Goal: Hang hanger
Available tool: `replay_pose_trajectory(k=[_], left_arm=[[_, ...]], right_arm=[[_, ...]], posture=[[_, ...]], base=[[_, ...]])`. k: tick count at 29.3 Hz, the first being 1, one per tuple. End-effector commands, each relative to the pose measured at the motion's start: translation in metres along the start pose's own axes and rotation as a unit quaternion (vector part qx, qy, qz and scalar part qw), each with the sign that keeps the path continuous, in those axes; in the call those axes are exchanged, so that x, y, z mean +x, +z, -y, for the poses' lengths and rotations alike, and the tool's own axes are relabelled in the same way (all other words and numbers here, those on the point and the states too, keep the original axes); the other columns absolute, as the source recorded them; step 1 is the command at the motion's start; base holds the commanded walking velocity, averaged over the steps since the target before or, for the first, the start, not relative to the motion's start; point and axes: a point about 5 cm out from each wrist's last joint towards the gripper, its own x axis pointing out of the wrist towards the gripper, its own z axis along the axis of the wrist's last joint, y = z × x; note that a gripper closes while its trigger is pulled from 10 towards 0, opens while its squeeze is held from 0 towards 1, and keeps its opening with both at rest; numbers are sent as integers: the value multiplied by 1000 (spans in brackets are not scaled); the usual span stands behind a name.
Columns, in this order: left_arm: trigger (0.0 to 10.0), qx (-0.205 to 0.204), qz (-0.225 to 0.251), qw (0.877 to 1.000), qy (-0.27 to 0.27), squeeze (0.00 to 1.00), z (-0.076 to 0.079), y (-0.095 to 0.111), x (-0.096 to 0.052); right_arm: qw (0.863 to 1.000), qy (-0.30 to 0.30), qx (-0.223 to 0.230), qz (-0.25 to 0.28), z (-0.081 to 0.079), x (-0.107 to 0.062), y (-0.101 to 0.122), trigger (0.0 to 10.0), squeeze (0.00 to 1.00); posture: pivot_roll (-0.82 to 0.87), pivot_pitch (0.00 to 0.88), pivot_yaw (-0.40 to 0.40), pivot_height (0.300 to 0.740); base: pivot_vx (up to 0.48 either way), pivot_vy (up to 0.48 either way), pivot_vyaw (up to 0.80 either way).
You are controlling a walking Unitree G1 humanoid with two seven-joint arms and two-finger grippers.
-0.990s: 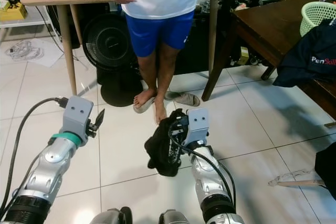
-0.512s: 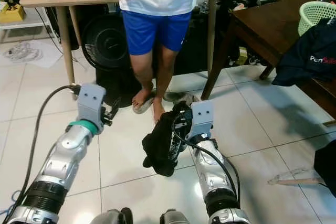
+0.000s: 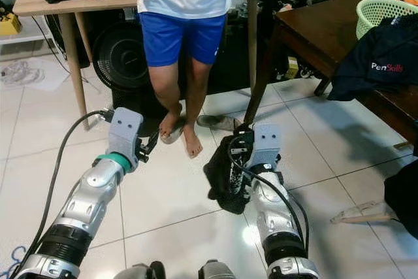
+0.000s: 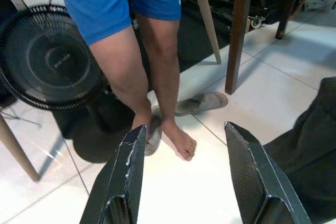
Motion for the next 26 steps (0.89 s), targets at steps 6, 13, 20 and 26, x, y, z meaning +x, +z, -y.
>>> replay_pose_trajectory(k=[6, 13, 20, 26], left_arm=[[10000, -1, 1, 1000, 2, 0, 0, 0, -2], [10000, -5, 0, 1000, 2, 0, 3, -4, -2], [10000, 1, -11, 1000, -13, 0, 7, -12, -4], [10000, 2, -15, 1000, -21, 0, 12, -15, -8]], right_arm=[[1000, 5, 14, 4, -9, -1, 3, 10000, 0], [1000, 4, 12, 2, -6, -3, 1, 10000, 0], [1000, 2, 7, 1, 2, -8, -2, 10000, 0], [1000, 0, 2, -10, 6, -16, -8, 10000, 0]], posture=[[-101, 1, 81, 740], [-118, 0, 83, 740], [-138, 0, 95, 740], [-119, 4, 93, 740]], base=[[0, 0, 0], [0, 0, 0], [0, 0, 0], [0, 0, 0]])
